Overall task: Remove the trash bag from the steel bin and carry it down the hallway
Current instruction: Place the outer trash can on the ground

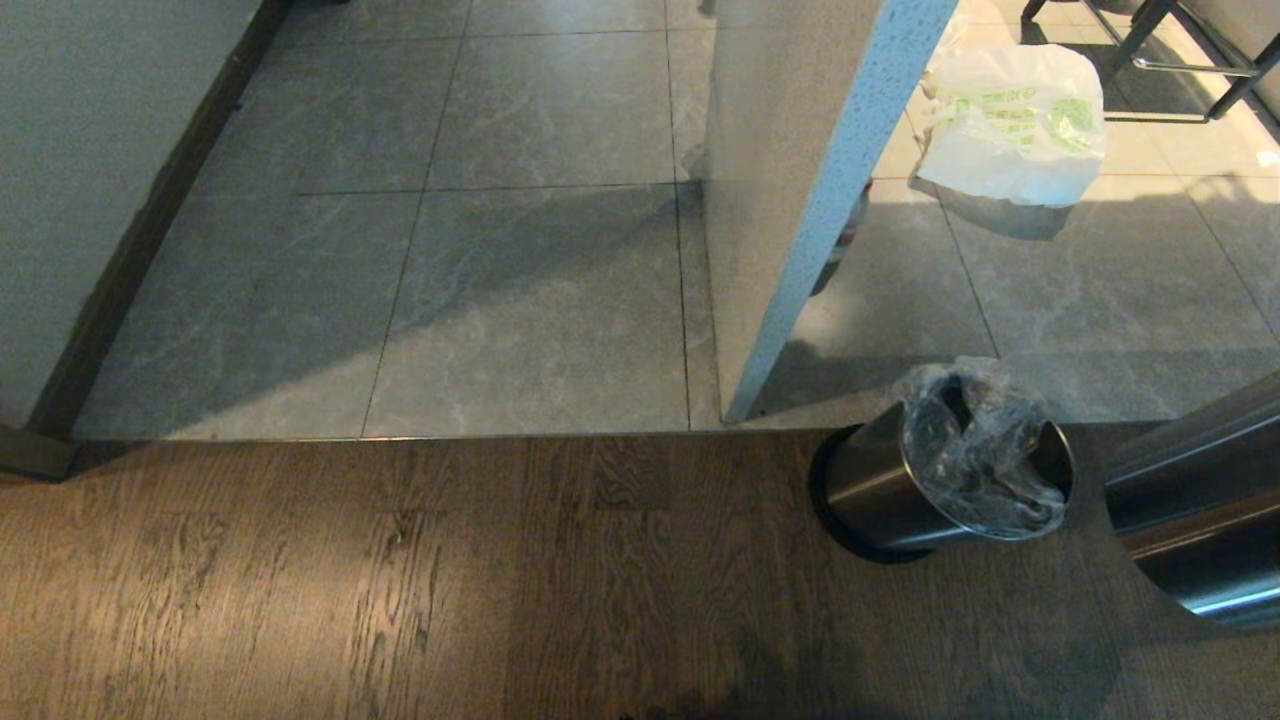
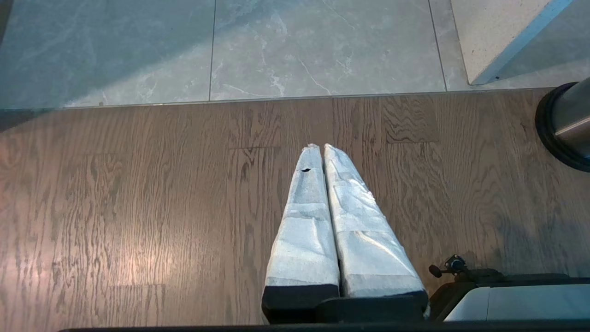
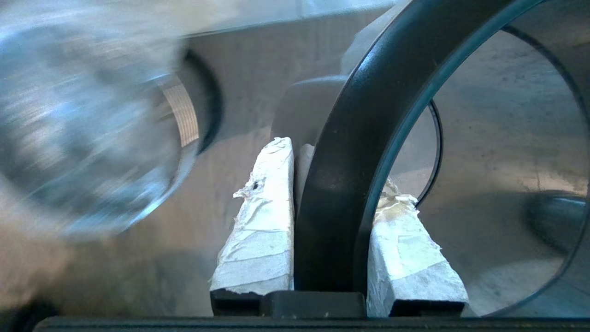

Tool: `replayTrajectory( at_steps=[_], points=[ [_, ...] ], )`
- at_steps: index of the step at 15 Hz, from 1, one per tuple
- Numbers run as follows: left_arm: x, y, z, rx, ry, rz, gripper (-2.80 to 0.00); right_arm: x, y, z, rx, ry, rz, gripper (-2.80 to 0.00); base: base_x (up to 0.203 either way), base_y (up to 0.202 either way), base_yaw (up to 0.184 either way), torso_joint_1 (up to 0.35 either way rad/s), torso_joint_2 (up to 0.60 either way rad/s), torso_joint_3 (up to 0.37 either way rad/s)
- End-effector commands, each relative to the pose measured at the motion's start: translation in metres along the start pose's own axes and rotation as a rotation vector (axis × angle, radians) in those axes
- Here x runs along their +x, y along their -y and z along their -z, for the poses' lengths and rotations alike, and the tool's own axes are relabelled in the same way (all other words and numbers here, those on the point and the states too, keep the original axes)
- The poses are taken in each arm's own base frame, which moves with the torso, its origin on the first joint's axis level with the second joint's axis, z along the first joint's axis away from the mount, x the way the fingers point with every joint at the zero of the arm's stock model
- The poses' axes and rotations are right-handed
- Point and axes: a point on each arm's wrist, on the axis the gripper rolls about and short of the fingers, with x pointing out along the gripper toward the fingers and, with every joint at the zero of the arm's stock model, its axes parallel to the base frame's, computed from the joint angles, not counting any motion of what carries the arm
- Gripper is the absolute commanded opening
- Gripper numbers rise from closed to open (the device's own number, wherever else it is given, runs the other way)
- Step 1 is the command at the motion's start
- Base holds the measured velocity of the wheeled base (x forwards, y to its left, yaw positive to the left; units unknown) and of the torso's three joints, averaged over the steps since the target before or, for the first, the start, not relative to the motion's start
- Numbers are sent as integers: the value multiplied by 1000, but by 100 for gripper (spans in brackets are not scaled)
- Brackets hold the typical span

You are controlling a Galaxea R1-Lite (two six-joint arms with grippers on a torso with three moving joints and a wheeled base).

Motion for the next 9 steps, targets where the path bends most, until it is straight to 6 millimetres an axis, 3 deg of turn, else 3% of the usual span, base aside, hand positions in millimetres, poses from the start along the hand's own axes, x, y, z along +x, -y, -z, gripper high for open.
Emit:
replayTrajectory(
  at_steps=[1,5,9],
  points=[
    [0,0,0,0,-1,0,-280,67,21,26,67,-127,-23,-280,0,0,0,0,0,0],
    [0,0,0,0,0,0,-280,149,56,31,120,-110,1,-280,0,0,0,0,0,0],
    [0,0,0,0,0,0,-280,198,74,45,128,-96,13,-280,0,0,0,0,0,0]
  ],
)
